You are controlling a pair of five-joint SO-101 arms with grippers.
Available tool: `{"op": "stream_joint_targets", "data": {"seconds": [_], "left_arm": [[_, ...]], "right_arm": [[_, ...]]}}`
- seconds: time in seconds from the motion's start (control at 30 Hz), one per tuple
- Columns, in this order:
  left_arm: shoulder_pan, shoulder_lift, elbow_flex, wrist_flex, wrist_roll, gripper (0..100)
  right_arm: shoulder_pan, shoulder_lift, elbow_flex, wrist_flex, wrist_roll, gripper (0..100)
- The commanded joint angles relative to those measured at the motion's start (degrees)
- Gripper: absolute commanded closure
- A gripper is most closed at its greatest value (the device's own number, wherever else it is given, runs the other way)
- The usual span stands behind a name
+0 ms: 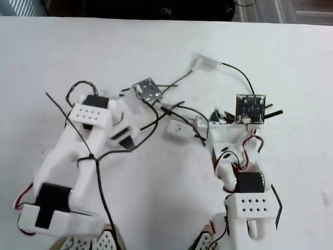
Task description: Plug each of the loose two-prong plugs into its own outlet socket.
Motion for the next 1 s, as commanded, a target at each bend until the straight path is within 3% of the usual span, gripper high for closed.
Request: {"op": "stream_joint_targets", "data": {"seconds": [0.0, 0.17, 0.47, 0.67, 0.97], "left_arm": [[-2.2, 6.7, -5.5, -1.8, -0.5, 70], [-2.4, 16.5, -12.9, 1.5, -0.5, 71], [2.5, 18.9, -15.3, 6.8, 0.0, 93], [6.9, 18.9, -15.2, 8.9, 6.9, 94], [10.1, 18.9, -12.7, 8.4, 7.6, 90]], "right_arm": [[-0.3, -0.7, -0.4, -1.0, 0.0, 98.1], [-0.3, -0.7, -0.4, -1.0, 0.0, 98.1], [-0.3, -0.7, -0.4, -1.0, 0.1, 98.1], [-0.3, -0.7, -0.4, -1.0, 0.2, 98.1], [-0.3, -0.7, -0.4, -1.0, 0.2, 98.1]]}}
